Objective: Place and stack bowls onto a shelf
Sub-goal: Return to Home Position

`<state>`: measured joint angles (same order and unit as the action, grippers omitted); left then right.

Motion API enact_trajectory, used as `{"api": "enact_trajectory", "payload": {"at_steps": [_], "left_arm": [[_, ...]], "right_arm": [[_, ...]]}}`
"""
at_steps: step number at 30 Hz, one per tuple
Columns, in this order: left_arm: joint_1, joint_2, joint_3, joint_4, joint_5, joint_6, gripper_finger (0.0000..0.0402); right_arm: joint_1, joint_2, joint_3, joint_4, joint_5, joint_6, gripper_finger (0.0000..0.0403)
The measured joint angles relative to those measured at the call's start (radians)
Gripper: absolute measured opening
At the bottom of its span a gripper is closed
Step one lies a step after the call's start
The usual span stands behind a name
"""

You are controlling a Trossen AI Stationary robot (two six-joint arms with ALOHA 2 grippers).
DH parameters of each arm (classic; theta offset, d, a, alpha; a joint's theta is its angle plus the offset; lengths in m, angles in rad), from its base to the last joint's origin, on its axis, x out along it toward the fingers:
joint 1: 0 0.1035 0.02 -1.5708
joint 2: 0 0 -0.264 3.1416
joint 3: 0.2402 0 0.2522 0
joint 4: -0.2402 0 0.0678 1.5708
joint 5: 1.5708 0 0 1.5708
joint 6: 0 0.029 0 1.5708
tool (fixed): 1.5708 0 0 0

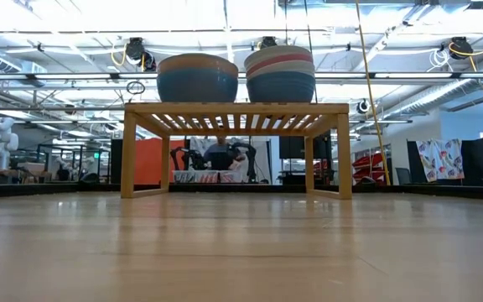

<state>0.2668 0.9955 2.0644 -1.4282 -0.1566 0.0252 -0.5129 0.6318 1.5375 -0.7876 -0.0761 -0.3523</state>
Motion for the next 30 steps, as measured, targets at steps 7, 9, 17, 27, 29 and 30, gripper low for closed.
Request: {"api": "enact_trajectory", "payload": {"at_steps": [7,9,17,27,29,30], "left_arm": [[0.000,-0.076,0.000,-0.069,0.001,-0.010,0.0088],[0.000,-0.093,0.000,-0.088,0.001,-0.022,0.0088],[0.000,-0.164,0.000,-0.143,0.002,-0.035,0.0088],[0.000,-0.269,-0.001,-0.143,0.002,-0.029,0.0088],[0.000,-0.290,-0.001,-0.143,0.002,-0.034,0.0088],[0.001,-0.299,-0.001,-0.143,0.004,-0.036,0.0088]], "right_arm": [[0.000,-0.077,0.000,-0.015,0.001,0.042,0.0000],[0.000,-0.099,0.000,-0.021,0.001,0.066,0.0000],[0.000,-0.174,0.000,-0.144,-0.002,0.161,0.0000],[-0.001,-0.228,0.000,-0.275,-0.002,0.183,0.0000],[-0.001,-0.237,0.000,-0.289,-0.002,0.184,0.0000],[-0.001,-0.241,0.000,-0.302,-0.002,0.185,0.0000]]}}
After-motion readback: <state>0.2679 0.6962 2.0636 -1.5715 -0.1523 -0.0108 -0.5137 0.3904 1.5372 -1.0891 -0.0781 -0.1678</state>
